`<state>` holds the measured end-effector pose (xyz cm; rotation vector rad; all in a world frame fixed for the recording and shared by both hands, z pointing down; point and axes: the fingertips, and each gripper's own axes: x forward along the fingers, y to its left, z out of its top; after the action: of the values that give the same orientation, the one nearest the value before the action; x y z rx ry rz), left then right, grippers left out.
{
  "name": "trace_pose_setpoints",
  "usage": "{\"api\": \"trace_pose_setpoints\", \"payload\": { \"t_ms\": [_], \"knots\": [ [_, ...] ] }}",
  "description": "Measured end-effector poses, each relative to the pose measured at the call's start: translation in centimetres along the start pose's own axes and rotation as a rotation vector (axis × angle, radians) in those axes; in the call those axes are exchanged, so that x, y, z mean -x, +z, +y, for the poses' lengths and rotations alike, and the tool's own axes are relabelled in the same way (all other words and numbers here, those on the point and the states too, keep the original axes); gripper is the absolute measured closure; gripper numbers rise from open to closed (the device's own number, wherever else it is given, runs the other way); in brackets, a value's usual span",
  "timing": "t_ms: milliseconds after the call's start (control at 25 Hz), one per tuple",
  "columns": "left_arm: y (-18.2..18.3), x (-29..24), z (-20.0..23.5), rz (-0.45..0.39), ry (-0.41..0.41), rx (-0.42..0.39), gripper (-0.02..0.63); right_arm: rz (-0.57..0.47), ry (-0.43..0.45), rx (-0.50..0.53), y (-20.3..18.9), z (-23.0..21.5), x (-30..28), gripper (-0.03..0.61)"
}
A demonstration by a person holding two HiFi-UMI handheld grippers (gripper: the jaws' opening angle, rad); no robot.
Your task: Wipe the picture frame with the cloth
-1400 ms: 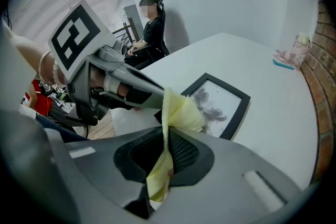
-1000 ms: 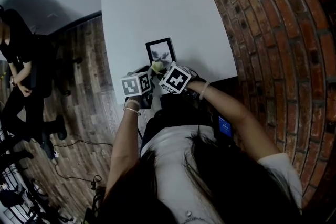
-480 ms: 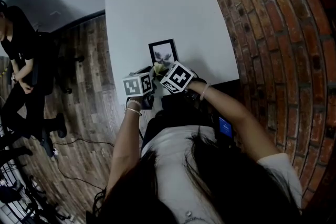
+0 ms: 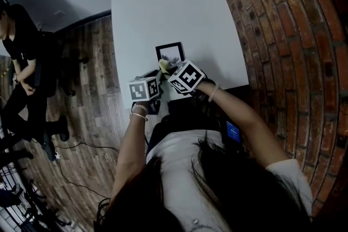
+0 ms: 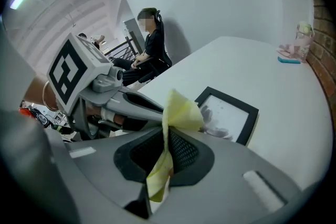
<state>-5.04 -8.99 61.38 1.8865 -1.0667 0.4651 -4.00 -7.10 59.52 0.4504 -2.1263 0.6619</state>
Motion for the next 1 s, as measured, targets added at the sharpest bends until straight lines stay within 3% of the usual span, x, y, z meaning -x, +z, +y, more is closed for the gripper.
{"api": "trace_pose_setpoints", "payload": {
  "t_ms": [1000],
  "knots": [
    [0.0, 0.0, -0.2, 0.003, 0.000, -0.017, 0.558, 0.026, 0.010, 0.057, 2.1, -2.2, -1.3, 0.548]
  ]
}}
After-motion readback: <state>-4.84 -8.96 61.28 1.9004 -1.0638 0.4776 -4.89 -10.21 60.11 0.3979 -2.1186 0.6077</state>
